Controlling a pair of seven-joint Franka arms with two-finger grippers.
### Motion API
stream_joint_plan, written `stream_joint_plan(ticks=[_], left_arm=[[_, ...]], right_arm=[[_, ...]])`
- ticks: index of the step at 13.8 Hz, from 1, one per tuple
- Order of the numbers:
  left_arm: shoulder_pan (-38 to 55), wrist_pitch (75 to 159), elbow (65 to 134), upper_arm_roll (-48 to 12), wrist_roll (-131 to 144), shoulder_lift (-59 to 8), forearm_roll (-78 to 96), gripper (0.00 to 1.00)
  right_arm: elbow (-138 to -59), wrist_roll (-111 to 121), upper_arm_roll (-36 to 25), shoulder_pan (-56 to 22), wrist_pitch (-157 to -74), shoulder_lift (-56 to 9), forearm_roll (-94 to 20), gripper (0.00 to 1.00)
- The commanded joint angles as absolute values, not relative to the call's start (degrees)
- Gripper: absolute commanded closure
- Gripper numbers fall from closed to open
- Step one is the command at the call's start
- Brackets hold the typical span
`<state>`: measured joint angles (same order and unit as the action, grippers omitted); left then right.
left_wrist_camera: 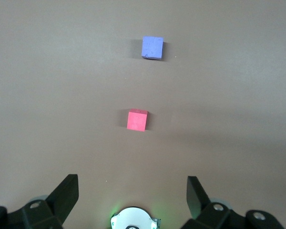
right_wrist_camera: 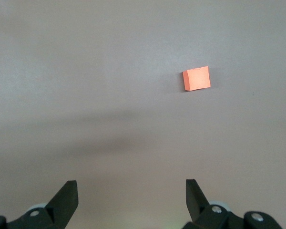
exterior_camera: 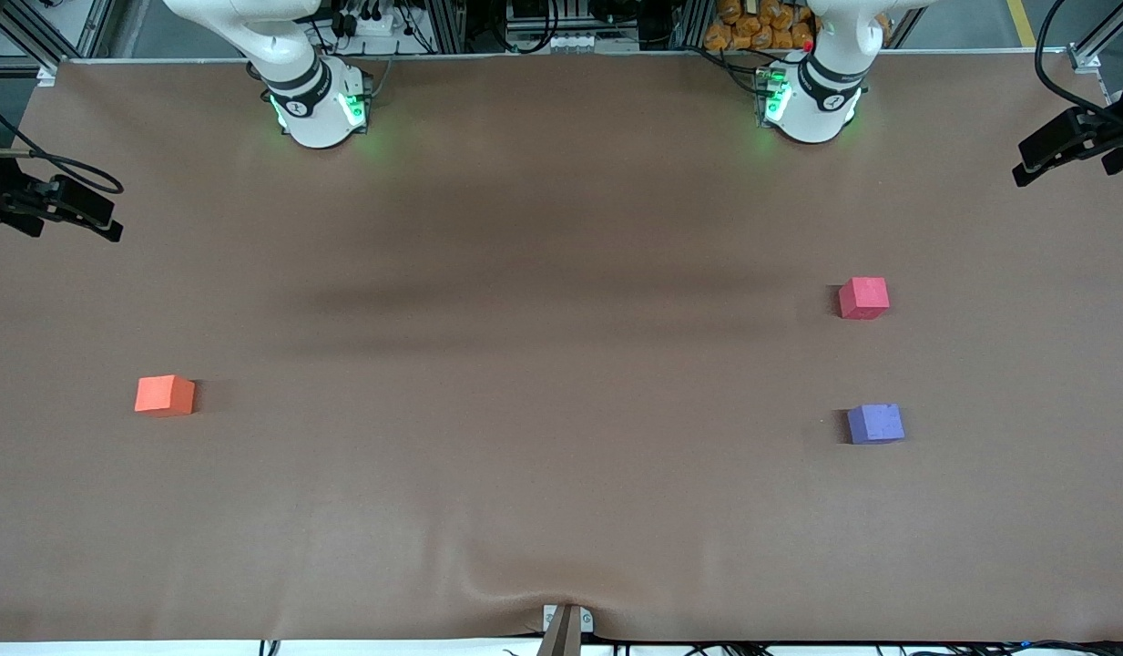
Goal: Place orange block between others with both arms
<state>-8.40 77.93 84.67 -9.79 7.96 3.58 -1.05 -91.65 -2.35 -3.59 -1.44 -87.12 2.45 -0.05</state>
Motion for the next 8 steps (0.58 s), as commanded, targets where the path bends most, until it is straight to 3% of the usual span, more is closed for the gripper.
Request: stream_joint_plan(ticks=[1,8], left_arm=[[-9.05,77.69,84.38,-10.02,6.86,2.9,-1.23,0.0],[-8.61,80.6,85.08,-10.37,6.86,1.67,-1.67,0.0]], right_arm=[[-90.09,-2.9,-3.6,-1.76,-86.22,1.58,0.35,0.0],[-90.09,-2.9,-3.6,-1.84,-86.22,1.58,0.35,0.0]])
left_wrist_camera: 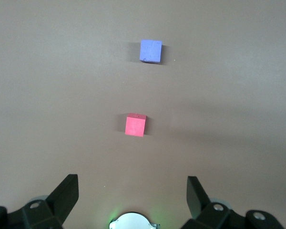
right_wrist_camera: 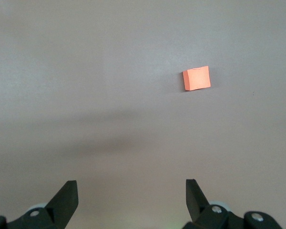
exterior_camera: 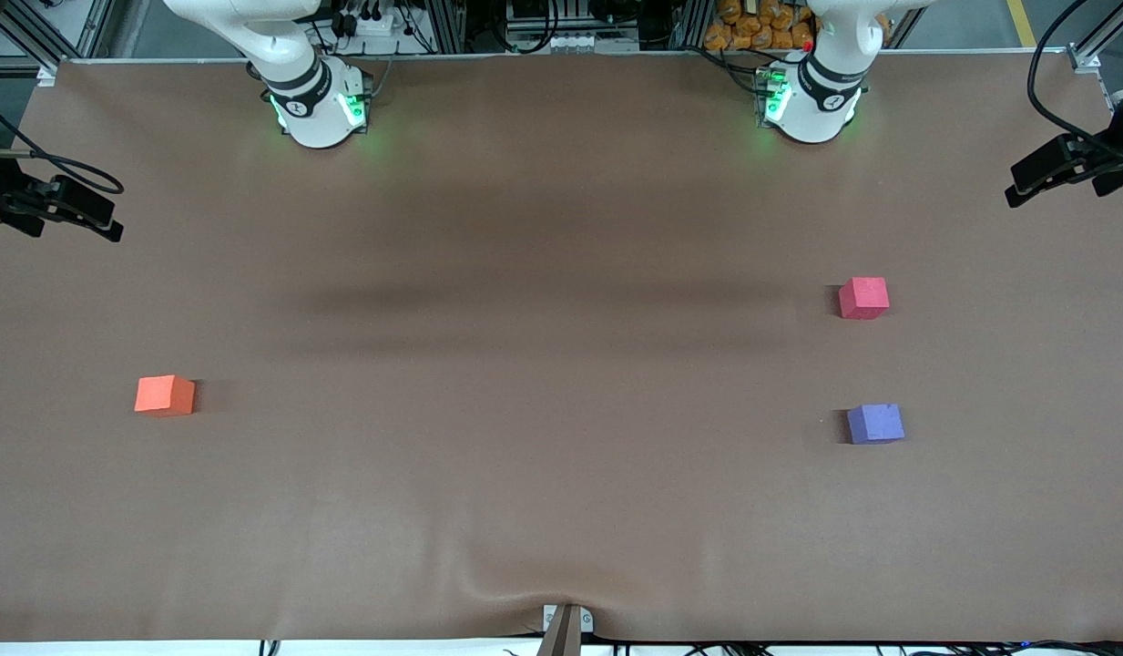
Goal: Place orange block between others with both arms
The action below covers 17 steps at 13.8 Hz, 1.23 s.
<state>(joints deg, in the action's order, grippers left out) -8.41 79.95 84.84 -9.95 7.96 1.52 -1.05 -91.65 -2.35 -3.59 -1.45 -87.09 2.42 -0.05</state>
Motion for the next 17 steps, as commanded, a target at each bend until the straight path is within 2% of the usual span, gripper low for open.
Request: stream_joint_plan(ticks=[1,4,7,13,17], left_arm=[[-8.61,80.77,85.08,-10.37,6.86,1.67,-1.67,0.0],[-8.79,82.87,86.13,-10.46,5.89,1.76,-1.76,0.0],[-8.96,85.33,87.18,-10.46,5.36,1.58,-1.76,0.0],[-9.31,86.13,87.19,-10.46,5.36,0.7,-1.67,0.0],[-9.14,87.36,87.19,-10.46,5.36,-0.17,-1.76,0.0]], right_arm=[[-90.09,-2.9,-3.6,-1.85,-86.22,1.5,0.35,0.0],[-90.09,-2.81,-3.6,-1.85,-86.31,1.49,0.35,0.0],[-90.0,-2.29,-3.6,-0.97,-86.57,-1.13,2.02,0.0],[-88.07,-2.11,-3.87,3.86,-87.09,-10.27,7.72,0.0],[-87.98,-2.11,-3.87,5.01,-98.32,-12.74,9.57,0.0]])
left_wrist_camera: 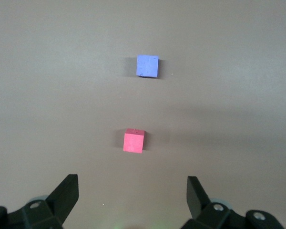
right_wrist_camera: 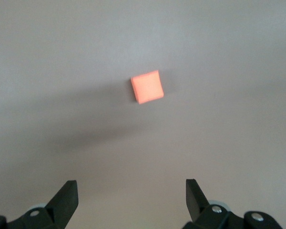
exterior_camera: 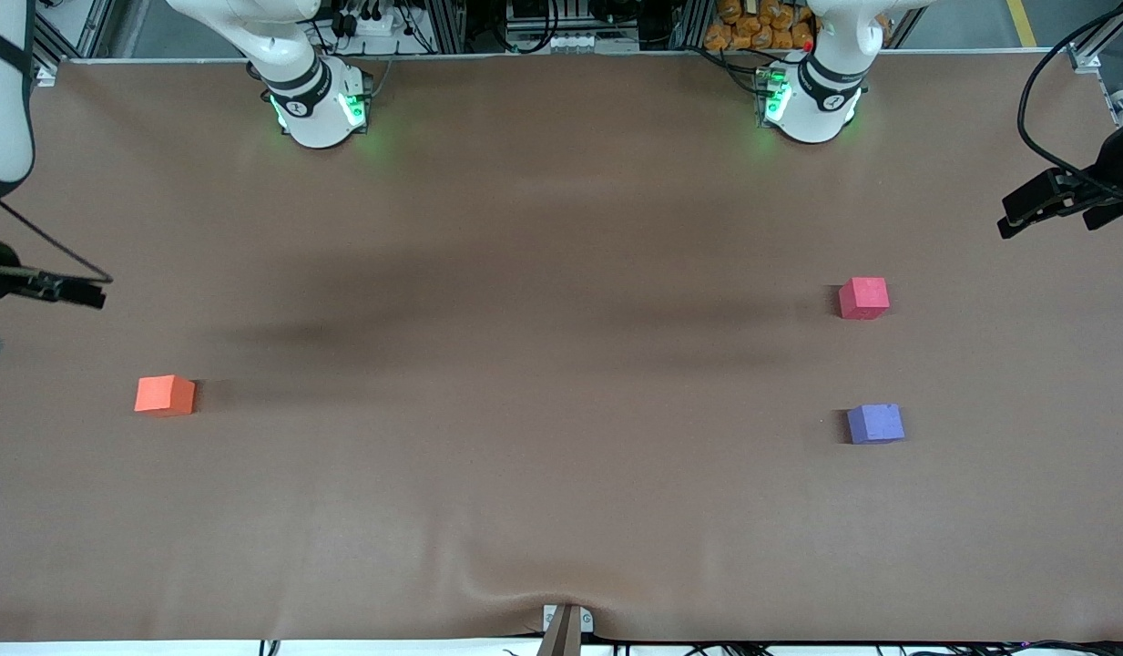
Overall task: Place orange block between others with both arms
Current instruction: 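Move the right gripper over the orange cube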
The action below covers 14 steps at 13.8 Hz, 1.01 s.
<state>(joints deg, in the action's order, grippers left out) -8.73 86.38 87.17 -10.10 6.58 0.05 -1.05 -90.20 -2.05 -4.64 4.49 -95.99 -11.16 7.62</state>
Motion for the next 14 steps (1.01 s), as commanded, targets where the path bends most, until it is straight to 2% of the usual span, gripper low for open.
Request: stream_joint_plan(ticks=[1,2,3,6,11,14], left_arm=[[-9.23,87.36,87.19,-10.46,5.36,-0.44,-1.76,0.0],[-9.14,87.36,87.27,-10.46,5.36,-0.87,-1.76,0.0],[-9.14,87.54,87.19,-10.55,5.36,-1.14,-1.76,0.0],[-8.97,88.42,87.19,-10.55,5.36,-2.28,-1.67,0.0],[-8.88,89.21,87.01,-10.46,5.45,-3.69,-1.67,0.0],[-8.88,89.21,87.01,-10.55,5.54,-3.69,-1.67,0.0]], right_arm=[[-88.15,-2.63,-3.95,5.36,-101.39,-15.7,9.67,0.0],[-87.89,-2.9,-3.96,7.36,-104.56,-21.65,9.23,0.0],[-87.8,-2.29,-3.78,9.38,-106.85,-23.62,8.71,0.0],[-87.8,-2.72,-3.78,11.51,-108.1,-25.48,0.13,0.0],[-83.5,-2.82,-3.78,10.36,-108.72,-31.72,-0.7,0.0],[-84.63,11.1,-3.78,13.96,-116.77,-35.06,-1.05,0.0]])
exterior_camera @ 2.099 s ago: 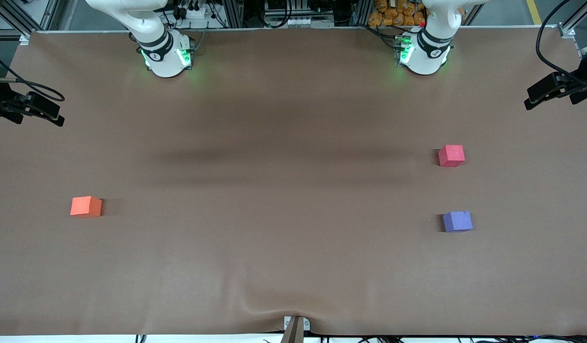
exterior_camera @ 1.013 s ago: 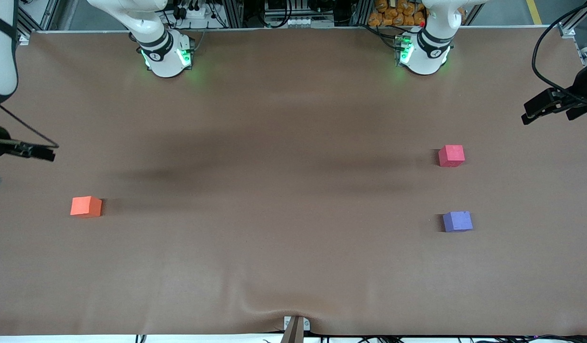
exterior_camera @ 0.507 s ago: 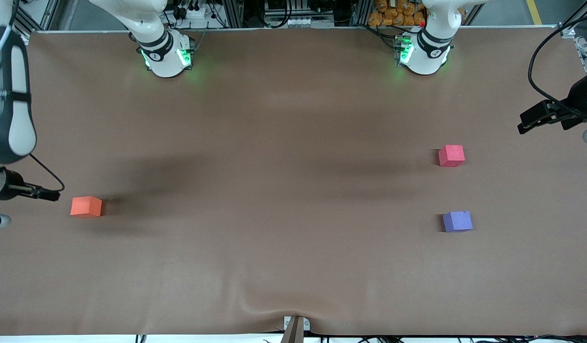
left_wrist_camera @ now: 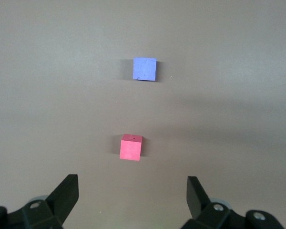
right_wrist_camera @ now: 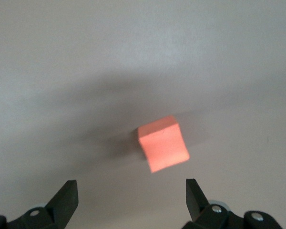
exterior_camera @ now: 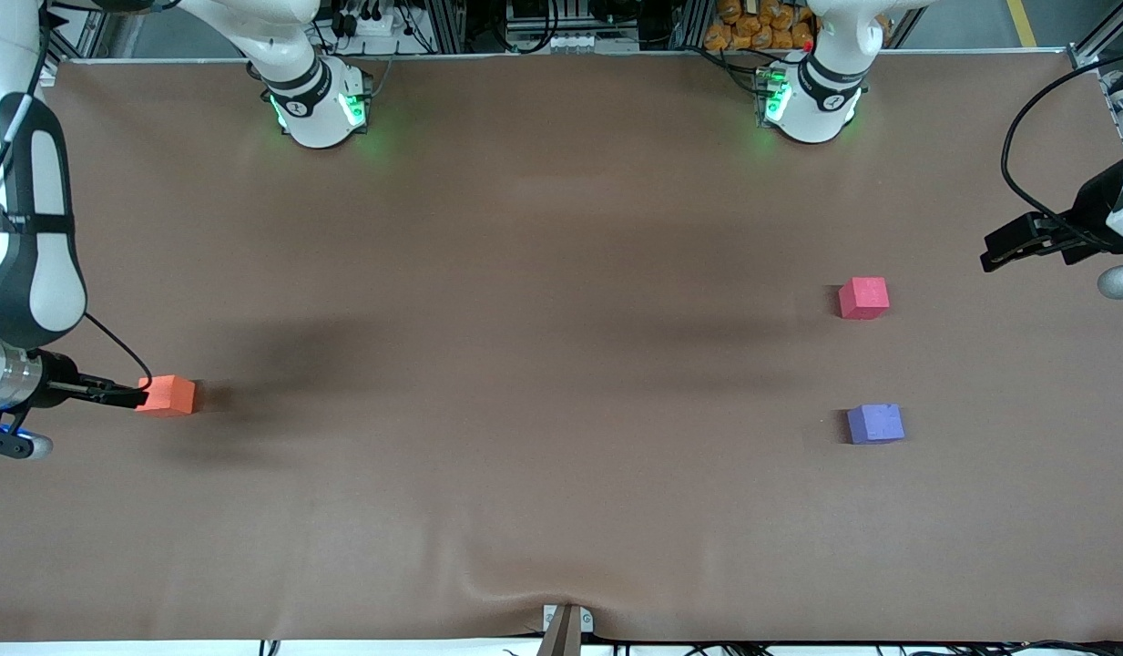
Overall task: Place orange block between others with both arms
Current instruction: 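Lower the open right gripper around the orange cube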
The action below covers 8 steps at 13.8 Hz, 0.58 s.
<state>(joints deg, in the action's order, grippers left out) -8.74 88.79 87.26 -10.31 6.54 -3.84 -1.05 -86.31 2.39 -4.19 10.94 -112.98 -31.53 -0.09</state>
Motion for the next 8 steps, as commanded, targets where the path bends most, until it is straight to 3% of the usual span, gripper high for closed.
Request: stream_joint_plan(ticks=[1,6,8], left_arm=[[-8.88,89.21,87.01,-10.55,5.54,-3.69,-1.67,0.0],[-9.05,87.9,87.01,-10.55,6.42,-3.08,-1.67,0.0],[-9.05,86.84,86.92,-10.55,6.68,-2.64,-1.67,0.0]], right_arm=[[-85.33,17.43,-3.78,15.89,-120.03,-36.63,-1.32,0.0],[-93.67,22.24,-3.69,15.91,-135.05,-38.76,-1.76,0.0],[-94.13,19.35,-3.69,14.51,-135.36,-38.59,-1.76,0.0]])
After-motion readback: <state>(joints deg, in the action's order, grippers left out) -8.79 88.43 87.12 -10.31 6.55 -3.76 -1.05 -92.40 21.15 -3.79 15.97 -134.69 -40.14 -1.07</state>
